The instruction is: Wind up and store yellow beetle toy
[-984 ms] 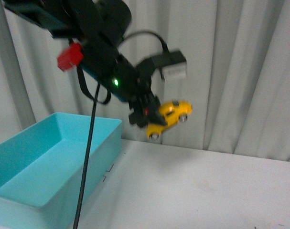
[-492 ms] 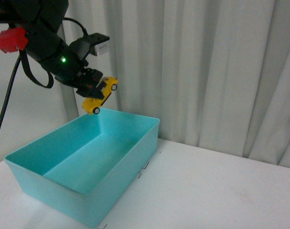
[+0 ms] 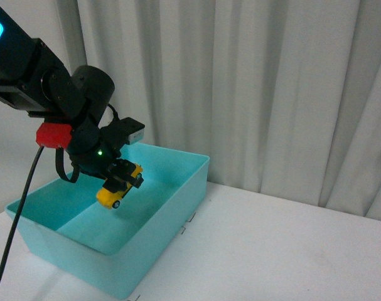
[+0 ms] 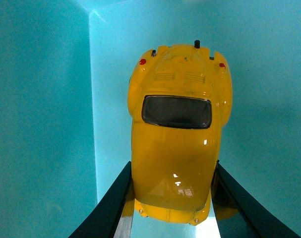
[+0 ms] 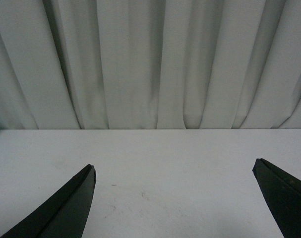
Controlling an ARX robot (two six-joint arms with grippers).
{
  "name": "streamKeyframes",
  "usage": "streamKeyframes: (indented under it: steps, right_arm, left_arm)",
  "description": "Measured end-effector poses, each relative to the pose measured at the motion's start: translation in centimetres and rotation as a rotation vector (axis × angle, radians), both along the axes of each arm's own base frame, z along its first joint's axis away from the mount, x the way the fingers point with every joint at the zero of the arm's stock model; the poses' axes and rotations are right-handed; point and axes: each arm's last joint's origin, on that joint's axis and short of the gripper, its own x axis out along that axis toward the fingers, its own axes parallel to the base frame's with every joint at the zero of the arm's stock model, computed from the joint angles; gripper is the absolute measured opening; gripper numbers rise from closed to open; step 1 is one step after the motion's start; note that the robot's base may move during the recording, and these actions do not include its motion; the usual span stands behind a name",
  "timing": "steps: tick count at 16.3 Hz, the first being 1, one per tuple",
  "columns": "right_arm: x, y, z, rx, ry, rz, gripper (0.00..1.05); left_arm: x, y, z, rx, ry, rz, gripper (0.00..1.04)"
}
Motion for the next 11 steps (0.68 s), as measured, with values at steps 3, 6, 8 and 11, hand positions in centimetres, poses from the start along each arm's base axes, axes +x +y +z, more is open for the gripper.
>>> streamKeyframes:
  steps: [3,6,8,11]
  right_arm:
    - [0.0,0.0,0.0,0.000,0.000,0.000,0.98]
    - [0.0,0.0,0.0,0.000,0.000,0.000,0.98]
    - [0.0,0.0,0.0,0.000,0.000,0.000,0.98]
    - [0.0,0.0,0.0,0.000,0.000,0.000,0.98]
  left_arm:
    - [0.9,-0.4,-2.5,0.002,0.044,0.005,0.38]
    - [1.7,-0.4,-2.7,0.008,0.037,0.012,0.38]
    - [1.9,-0.4,-3.3,-0.009,0.054,0.017,0.38]
    - [1.9,-0.5,-3.7,-0.033,0.077,0.016,0.63]
